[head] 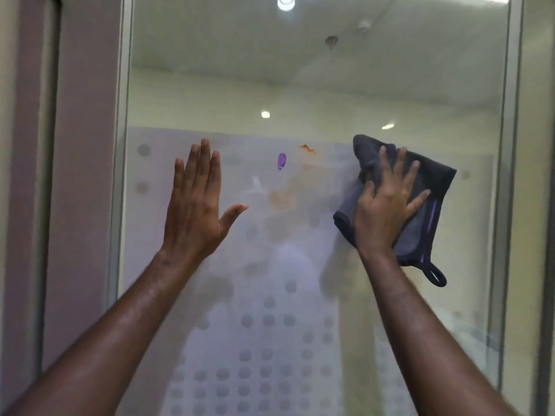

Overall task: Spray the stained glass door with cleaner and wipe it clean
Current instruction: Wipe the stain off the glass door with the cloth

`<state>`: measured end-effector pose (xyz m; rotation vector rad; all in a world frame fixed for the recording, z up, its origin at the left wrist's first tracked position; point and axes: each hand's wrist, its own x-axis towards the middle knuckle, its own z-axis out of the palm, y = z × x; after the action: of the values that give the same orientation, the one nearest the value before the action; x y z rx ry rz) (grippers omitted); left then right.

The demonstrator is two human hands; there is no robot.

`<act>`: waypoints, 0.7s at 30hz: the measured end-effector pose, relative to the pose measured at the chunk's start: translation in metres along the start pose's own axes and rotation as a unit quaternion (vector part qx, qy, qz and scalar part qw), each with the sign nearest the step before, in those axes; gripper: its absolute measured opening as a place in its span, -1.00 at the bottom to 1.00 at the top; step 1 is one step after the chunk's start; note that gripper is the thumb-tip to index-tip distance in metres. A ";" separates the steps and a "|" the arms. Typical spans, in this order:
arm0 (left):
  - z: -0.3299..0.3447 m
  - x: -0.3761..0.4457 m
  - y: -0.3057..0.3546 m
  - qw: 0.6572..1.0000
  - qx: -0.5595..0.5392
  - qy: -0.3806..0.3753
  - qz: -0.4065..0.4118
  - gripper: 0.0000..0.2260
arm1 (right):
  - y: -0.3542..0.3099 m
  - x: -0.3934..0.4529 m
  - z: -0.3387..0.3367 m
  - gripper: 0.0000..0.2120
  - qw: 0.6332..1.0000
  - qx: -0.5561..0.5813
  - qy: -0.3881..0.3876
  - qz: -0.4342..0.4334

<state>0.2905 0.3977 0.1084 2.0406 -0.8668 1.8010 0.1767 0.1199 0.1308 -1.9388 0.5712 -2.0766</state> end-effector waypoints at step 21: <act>-0.006 -0.003 0.000 0.999 -0.041 -0.006 0.013 -0.06 | -0.026 0.027 0.003 -0.42 0.998 -0.021 0.005 -0.050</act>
<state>0.2860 0.4018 0.1069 2.0008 -0.9586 1.7385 0.1799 0.1311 0.1669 -2.0215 0.5336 -2.1516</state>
